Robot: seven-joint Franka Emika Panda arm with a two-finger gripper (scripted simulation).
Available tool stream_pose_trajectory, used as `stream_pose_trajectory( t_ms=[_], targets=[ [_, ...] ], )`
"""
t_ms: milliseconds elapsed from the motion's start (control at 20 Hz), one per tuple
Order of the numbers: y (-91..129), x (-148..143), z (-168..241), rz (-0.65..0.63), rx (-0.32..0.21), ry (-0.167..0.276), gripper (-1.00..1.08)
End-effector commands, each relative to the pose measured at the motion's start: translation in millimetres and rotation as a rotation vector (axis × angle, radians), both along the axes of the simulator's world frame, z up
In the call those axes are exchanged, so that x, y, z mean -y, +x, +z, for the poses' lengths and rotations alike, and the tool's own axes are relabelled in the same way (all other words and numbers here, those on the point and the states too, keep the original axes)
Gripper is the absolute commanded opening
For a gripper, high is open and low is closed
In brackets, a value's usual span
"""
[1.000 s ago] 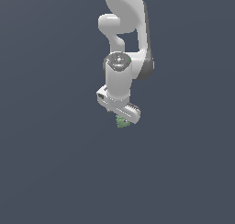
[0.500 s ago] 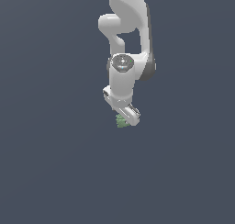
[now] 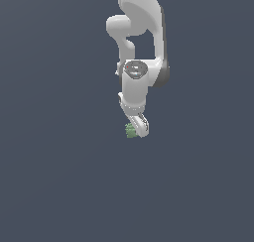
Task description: Pick up the object and move it to a goal position.
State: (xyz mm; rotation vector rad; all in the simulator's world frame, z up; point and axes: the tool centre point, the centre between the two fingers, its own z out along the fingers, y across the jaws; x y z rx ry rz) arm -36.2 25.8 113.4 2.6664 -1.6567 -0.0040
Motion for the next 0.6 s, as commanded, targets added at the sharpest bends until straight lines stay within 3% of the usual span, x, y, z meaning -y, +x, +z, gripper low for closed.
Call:
stream_pose_trajectory(
  t_ms=[0, 550],
  targets=[
    [-2.6, -2.3, -2.4, -0.06, 0.001, 0.0, 1.0],
    [-9.4, -7.9, -8.5, -0.211, 0.003, 0.0, 1.0]
  ],
)
